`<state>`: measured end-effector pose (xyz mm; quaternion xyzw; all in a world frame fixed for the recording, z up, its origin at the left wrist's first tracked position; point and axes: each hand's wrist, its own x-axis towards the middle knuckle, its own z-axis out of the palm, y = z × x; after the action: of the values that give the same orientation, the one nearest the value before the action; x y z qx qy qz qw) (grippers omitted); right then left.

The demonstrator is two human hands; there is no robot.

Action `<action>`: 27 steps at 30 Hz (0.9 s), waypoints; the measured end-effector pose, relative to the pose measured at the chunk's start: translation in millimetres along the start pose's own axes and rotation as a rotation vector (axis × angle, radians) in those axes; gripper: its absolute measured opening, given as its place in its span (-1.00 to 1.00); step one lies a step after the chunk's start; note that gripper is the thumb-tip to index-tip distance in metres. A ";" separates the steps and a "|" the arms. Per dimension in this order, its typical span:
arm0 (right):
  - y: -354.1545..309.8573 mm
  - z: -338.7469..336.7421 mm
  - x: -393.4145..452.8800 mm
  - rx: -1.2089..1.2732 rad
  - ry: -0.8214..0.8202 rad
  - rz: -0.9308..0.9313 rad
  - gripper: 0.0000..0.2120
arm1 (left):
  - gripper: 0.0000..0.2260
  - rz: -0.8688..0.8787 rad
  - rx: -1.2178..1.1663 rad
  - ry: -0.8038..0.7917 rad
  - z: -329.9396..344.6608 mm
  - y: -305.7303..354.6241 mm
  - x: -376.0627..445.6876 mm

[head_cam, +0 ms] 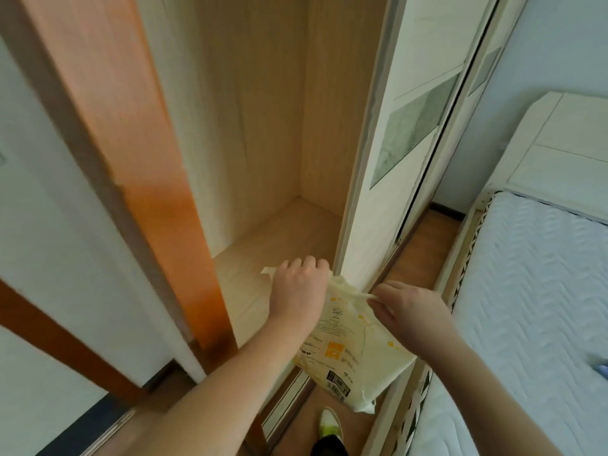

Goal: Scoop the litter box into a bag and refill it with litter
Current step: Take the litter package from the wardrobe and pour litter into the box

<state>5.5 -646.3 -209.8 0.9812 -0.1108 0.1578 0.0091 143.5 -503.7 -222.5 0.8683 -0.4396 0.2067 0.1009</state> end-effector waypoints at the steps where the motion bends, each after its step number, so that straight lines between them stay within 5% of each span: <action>1: 5.4 11.9 10.3 0.032 -0.004 -0.016 -0.71 | -0.81 -0.045 0.011 -0.010 11.8 -2.8 5.3; 6: 24.1 70.7 62.9 0.172 -0.047 -0.087 -0.77 | -0.82 -0.314 -0.012 -0.015 63.8 -28.1 42.2; 13: 39.9 114.6 142.3 0.274 -0.125 -0.205 -0.73 | -0.86 -0.479 0.021 0.157 124.5 -61.5 100.3; 21: 17.1 145.9 247.3 0.333 -0.365 -0.138 -0.77 | -0.85 -0.565 0.008 0.045 167.6 -146.2 161.5; 27: -2.8 174.7 306.5 0.215 -0.379 -0.008 -0.74 | -0.85 -0.415 0.069 -0.068 177.3 -199.7 205.4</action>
<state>343.6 -718.6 -280.2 0.9891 -0.0893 -0.0188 -0.1159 460.7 -596.8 -287.8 0.9495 -0.2472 0.1672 0.0966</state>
